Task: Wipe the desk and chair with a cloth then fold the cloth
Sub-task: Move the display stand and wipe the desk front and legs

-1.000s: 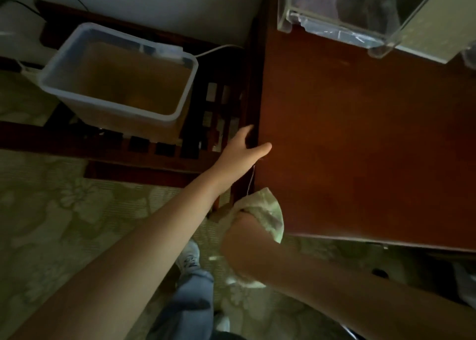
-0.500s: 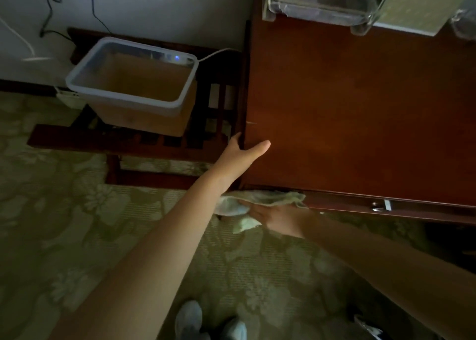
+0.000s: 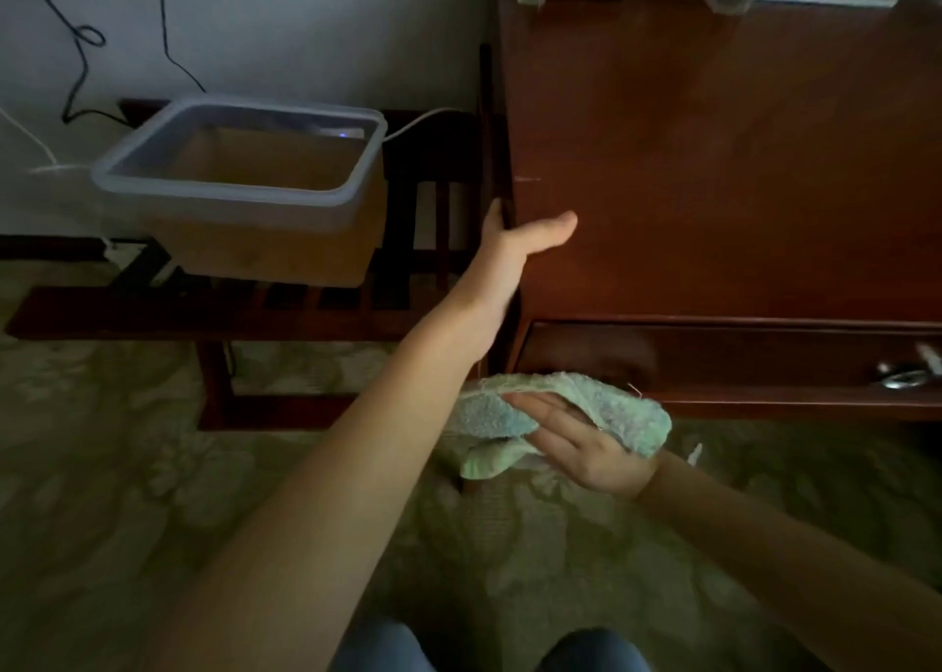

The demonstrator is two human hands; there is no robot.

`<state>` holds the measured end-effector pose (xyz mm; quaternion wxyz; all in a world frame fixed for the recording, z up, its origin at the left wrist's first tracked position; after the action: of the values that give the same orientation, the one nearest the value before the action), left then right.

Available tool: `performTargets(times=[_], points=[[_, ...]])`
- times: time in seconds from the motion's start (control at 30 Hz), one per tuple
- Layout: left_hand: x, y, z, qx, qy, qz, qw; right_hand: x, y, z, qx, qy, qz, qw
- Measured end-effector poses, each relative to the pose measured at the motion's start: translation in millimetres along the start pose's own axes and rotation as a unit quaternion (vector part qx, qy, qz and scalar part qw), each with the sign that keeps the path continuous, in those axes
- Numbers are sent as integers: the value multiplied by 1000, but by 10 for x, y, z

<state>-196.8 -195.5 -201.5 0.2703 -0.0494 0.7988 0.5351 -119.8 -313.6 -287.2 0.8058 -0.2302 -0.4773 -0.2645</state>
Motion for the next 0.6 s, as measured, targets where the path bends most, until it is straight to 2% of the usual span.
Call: performTargets(times=[0.13, 0.2, 0.27, 0.37, 0.47, 0.6], points=[[-5, 6, 3, -54, -21, 42, 997, -170, 8, -2, 50, 142, -99, 984], [-12, 54, -28, -101, -42, 37, 993, -250, -4, -13, 66, 233, -158, 957], [-34, 72, 0, -132, -65, 71, 987, -297, 8, 3, 76, 299, -169, 936], [-11, 44, -9, -172, -74, 90, 978, -389, -1, -3, 48, 379, -202, 902], [57, 9, -92, -210, -74, 106, 969, -593, 17, -93, 7, 382, -199, 902], [158, -125, -273, -261, -94, 58, 959, -1147, 132, -373, 47, 224, -214, 949]])
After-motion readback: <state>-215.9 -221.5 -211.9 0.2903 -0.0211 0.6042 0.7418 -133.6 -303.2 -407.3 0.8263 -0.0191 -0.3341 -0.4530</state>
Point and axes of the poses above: each hand's wrist, its own z-axis towards the middle knuckle, its own x-axis out of the back of the hand, y = z × x, the point moved 5 cm from there along z, towards the middle knuckle, and after that the axes turned 8 degrees about -z, right-handed, at the moved point
